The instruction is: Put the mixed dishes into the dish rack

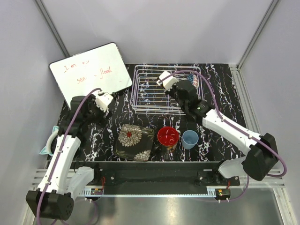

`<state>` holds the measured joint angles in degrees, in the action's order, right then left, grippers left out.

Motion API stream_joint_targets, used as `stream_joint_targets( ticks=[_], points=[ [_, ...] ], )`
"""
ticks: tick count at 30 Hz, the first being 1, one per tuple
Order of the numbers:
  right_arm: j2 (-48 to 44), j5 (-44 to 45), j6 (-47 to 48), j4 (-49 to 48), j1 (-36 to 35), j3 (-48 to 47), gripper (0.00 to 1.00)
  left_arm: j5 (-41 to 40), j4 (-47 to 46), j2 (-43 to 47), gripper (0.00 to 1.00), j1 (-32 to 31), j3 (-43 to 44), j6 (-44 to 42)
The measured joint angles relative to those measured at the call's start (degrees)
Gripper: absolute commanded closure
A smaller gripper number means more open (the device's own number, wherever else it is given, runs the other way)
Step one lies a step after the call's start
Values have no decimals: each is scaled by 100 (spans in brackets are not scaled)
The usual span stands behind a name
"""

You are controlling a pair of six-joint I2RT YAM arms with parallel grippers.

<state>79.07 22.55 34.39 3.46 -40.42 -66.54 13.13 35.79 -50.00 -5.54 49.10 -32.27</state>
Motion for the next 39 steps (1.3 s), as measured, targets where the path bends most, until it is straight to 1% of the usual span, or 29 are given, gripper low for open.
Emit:
stream_joint_targets(
  ticks=[7, 14, 22, 28, 36, 39],
  points=[
    [-48, 372, 907, -841, 127, 817, 100, 79, -142, -39, 13, 0, -33, 225],
    [-212, 439, 1497, -1344, 177, 1403, 100, 103, -286, -136, 13, 0, -173, 326],
    [-448, 299, 1644, -1349, 236, 1838, 100, 105, -387, -197, 13, 0, -190, 380],
    [-678, -85, 1711, -1132, 264, 2076, 100, 107, -483, -232, 13, 0, -208, 389],
    [-664, -258, 1923, -1045, 334, 2127, 100, 120, -592, -232, 13, 0, -289, 404],
    [-570, -271, 2151, -1115, 348, 2157, 100, 131, -605, -225, 13, 0, -321, 433]
  ],
)
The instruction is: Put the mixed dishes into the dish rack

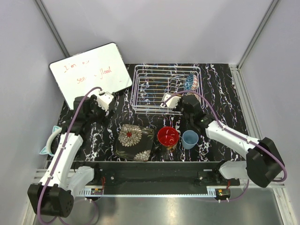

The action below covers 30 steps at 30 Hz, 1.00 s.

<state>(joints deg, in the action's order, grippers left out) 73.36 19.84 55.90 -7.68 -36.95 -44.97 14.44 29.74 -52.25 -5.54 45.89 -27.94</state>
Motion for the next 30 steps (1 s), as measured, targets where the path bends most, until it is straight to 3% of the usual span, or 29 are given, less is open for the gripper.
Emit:
stream_joint_targets(
  ticks=[14, 30],
  points=[
    [313, -352, 389, -114, 15, -122, 100, 13, -127, 2, 12, 0, -223, 4],
    [61, -413, 282, 732, 15, -212, 100, 11, -295, 2, 11, -2, -256, 24]
  ],
)
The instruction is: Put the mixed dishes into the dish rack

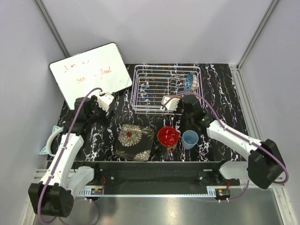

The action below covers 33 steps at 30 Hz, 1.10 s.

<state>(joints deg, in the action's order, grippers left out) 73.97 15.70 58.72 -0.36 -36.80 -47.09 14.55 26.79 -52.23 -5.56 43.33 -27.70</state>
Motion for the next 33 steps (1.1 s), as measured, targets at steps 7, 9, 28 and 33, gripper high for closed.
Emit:
stream_joint_targets(
  ticks=[7, 9, 28, 33],
  points=[
    [-444, 168, 94, -2, 0, 435, 100, 2, -81, -2, 11, 0, -59, 59],
    [-490, 184, 131, -48, 0, 503, 100, 0, -74, -4, 11, 0, -74, 63],
    [-278, 623, 1231, -1069, -44, 758, 100, 0, -190, -278, 11, 0, -74, 107],
    [-22, 684, 1620, -1268, -44, 708, 100, -4, -216, -289, 11, 0, -74, 105]
  ],
)
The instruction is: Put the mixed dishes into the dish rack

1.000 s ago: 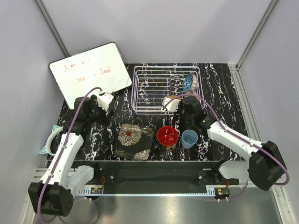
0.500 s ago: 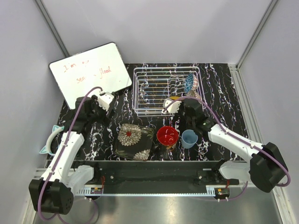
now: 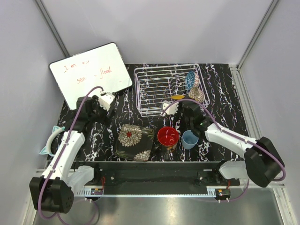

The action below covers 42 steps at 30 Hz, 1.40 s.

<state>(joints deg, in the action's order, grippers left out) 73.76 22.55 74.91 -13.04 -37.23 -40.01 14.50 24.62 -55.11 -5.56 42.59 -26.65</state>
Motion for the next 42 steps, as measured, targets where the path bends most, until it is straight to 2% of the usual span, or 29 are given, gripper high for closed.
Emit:
stream_joint_targets(
  ticks=[16, 33, 42],
  points=[
    [466, -304, 511, 691, 0, -723, 100, 0, -181, 120, 11, 0, -286, 20],
    [903, -1023, 452, 387, 127, -761, 100, -39, -210, 177, 10, -11, -286, 15],
    [1231, -1106, 332, 258, 634, -761, 100, -46, -212, 177, 10, -31, -286, 15]
  ],
)
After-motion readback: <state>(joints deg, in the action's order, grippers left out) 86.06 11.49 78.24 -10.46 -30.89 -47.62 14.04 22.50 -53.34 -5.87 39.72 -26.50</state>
